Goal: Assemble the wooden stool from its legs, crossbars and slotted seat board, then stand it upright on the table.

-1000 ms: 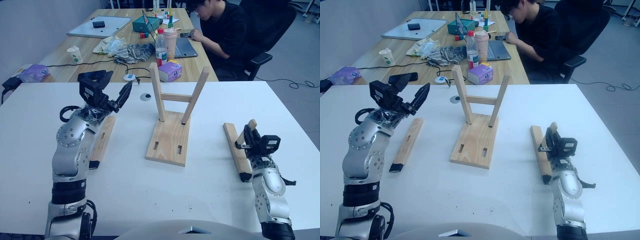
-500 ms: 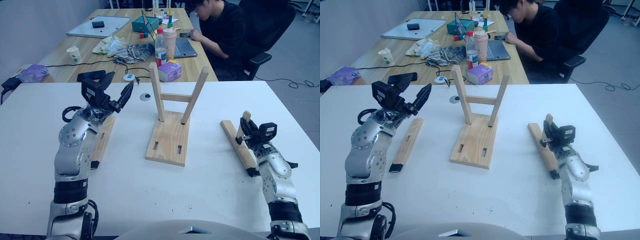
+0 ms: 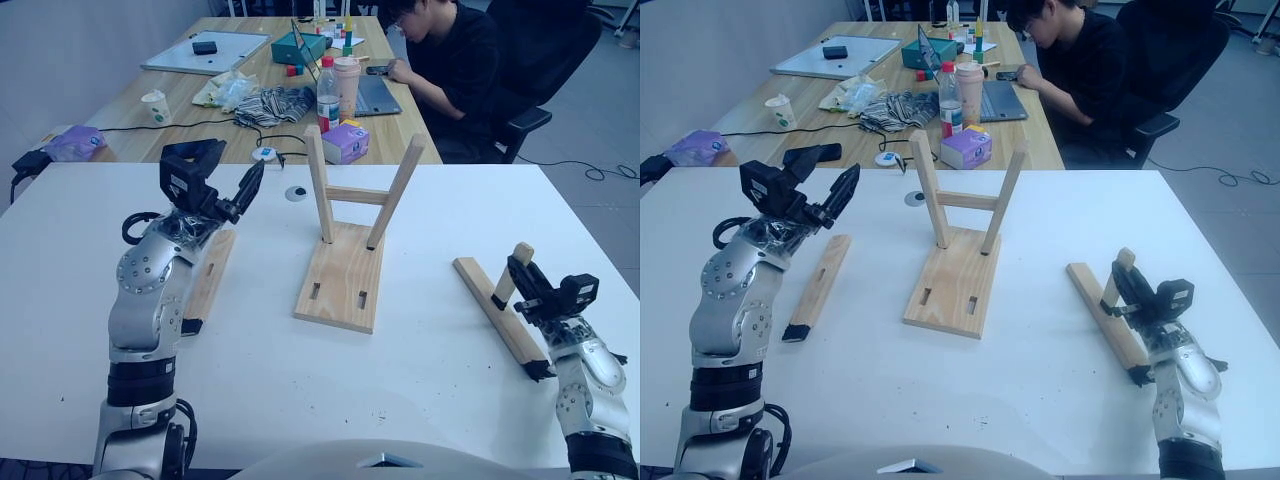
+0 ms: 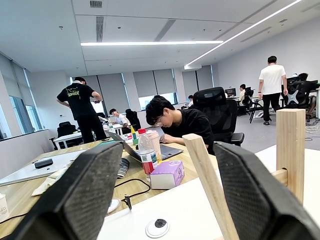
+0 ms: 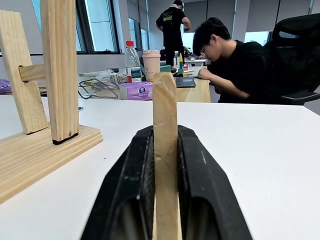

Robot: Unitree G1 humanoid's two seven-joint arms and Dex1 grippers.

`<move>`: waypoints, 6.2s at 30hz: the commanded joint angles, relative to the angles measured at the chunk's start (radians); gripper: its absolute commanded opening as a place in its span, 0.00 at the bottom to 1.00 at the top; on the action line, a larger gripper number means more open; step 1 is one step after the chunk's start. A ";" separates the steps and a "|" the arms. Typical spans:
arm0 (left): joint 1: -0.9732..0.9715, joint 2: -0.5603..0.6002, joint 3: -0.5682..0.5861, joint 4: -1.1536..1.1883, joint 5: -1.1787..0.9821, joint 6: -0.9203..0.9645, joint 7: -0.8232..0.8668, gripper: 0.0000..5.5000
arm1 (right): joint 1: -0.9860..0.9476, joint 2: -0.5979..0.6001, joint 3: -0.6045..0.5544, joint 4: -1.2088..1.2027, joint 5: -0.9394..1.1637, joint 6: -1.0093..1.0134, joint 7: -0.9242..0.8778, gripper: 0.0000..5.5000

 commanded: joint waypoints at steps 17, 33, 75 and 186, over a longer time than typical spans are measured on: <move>-0.019 0.003 -0.003 0.015 0.008 -0.002 -0.003 0.60 | 0.077 -0.010 0.019 0.405 -0.074 -0.066 0.132 0.07; -0.015 -0.005 -0.010 0.017 0.009 -0.002 0.000 0.60 | -0.182 -0.059 -0.020 1.070 -0.088 -0.055 0.185 0.07; -0.030 -0.006 -0.027 0.003 0.006 0.002 0.003 0.60 | -0.433 0.015 0.059 -0.188 0.027 0.695 -0.213 0.07; -0.052 -0.013 -0.051 -0.006 -0.012 0.033 -0.037 0.60 | -0.002 0.184 0.086 0.284 -0.231 -0.102 -0.009 0.07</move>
